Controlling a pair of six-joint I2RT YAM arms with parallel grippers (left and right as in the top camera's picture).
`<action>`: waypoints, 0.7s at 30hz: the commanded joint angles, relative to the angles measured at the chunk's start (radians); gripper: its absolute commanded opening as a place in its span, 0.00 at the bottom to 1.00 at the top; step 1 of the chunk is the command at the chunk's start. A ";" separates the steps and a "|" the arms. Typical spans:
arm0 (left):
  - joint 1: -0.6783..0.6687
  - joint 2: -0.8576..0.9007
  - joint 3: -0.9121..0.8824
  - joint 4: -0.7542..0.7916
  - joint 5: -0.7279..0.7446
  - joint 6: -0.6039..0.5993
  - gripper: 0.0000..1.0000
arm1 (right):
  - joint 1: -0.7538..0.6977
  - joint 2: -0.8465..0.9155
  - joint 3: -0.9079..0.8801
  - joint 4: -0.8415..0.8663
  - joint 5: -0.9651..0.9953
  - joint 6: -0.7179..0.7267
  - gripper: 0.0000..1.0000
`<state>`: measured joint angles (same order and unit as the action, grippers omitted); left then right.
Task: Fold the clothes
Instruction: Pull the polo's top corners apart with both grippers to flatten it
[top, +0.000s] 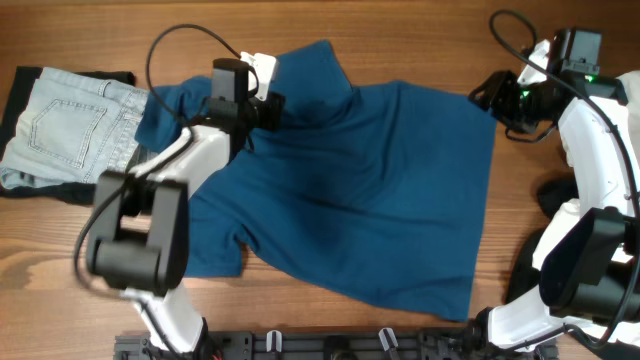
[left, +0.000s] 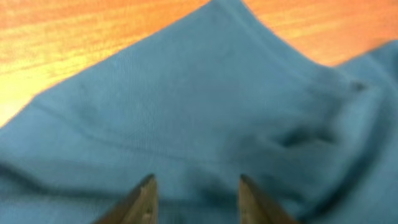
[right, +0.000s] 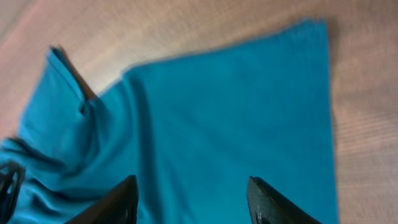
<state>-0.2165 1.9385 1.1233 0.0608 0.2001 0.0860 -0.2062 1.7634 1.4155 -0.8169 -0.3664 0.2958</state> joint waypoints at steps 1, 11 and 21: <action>-0.007 0.111 0.022 0.087 -0.018 0.011 0.34 | 0.006 0.013 -0.032 -0.016 0.034 -0.034 0.56; 0.022 0.278 0.031 0.243 -0.209 -0.025 0.29 | 0.006 0.014 -0.157 0.009 0.122 -0.031 0.58; 0.280 0.294 0.102 0.148 -0.149 -0.234 0.19 | 0.006 0.015 -0.303 0.235 0.241 -0.027 0.71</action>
<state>-0.0566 2.1788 1.1988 0.2897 0.0238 -0.0692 -0.2058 1.7638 1.1503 -0.6464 -0.1715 0.2806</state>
